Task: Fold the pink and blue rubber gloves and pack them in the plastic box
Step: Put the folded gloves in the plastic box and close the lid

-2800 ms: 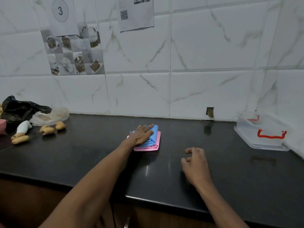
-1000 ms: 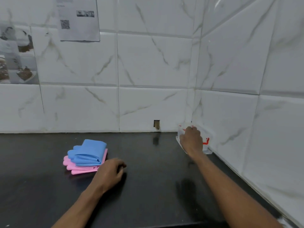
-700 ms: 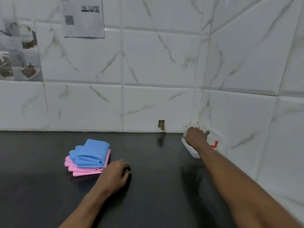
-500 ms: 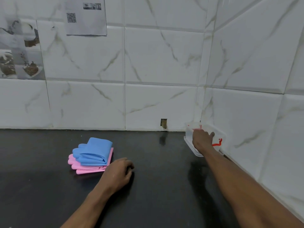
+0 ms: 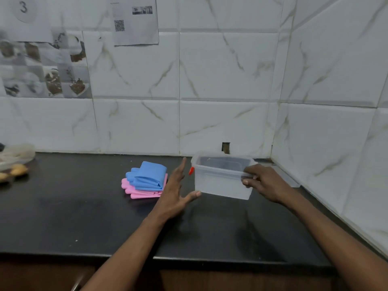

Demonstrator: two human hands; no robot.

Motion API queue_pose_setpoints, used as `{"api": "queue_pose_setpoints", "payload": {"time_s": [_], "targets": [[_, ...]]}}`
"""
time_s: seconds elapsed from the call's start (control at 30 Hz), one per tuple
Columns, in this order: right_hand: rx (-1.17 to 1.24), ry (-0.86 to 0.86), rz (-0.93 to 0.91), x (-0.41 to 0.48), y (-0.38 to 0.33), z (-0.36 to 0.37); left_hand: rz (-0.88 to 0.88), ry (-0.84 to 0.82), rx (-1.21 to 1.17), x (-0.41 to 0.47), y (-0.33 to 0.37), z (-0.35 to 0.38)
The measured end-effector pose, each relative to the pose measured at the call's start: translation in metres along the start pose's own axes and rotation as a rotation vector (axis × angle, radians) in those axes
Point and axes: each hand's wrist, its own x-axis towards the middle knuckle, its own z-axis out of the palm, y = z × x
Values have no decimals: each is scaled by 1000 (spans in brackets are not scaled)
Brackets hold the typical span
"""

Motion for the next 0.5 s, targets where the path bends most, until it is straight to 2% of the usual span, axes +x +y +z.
{"api": "queue_pose_setpoints", "payload": {"time_s": [0.13, 0.3, 0.5], "targets": [[22, -31, -35, -16, -3, 19, 30, -15, -62, -8, 5, -3], [7, -137, -11, -16, 4, 21, 13, -13, 48, -14, 7, -4], [-29, -217, -34, -20, 6, 17, 46, -54, 54, -11, 2, 1]]}}
